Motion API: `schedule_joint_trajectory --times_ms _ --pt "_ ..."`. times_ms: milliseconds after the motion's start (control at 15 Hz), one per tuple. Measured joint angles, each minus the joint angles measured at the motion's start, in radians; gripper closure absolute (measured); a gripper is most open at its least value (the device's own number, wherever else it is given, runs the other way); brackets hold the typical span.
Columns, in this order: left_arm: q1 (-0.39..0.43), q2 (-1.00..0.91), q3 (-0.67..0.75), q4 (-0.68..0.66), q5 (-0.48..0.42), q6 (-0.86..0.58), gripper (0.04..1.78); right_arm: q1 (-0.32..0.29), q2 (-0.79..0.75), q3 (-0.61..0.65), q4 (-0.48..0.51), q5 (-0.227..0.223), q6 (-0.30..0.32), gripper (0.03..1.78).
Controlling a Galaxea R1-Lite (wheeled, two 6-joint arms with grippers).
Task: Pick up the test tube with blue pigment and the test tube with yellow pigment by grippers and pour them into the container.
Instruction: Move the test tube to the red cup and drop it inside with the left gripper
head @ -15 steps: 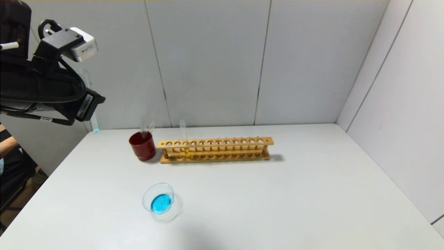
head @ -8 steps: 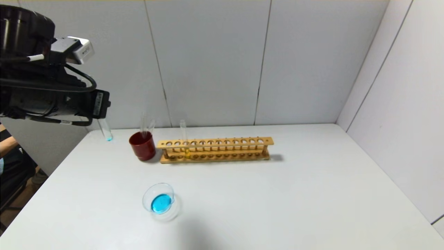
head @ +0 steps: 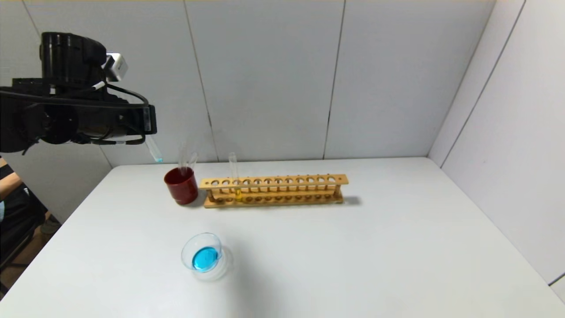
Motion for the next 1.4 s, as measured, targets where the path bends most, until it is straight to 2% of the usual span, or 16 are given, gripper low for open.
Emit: schedule_joint_trajectory --times_ms 200,800,1000,1400 --pt "0.014 0.075 -0.004 -0.109 -0.001 -0.008 1.48 0.0 0.0 0.0 0.0 0.0 0.0 0.06" --pt "0.092 0.227 -0.029 -0.138 0.011 -0.046 1.48 0.0 0.0 0.0 0.0 0.0 0.0 0.06" --pt "0.096 0.278 -0.036 -0.212 0.003 -0.053 1.48 0.0 0.0 0.0 0.0 0.0 0.0 0.06" --pt "0.095 0.343 -0.043 -0.233 0.002 -0.072 1.48 -0.001 0.0 0.0 0.0 0.0 0.0 0.06"
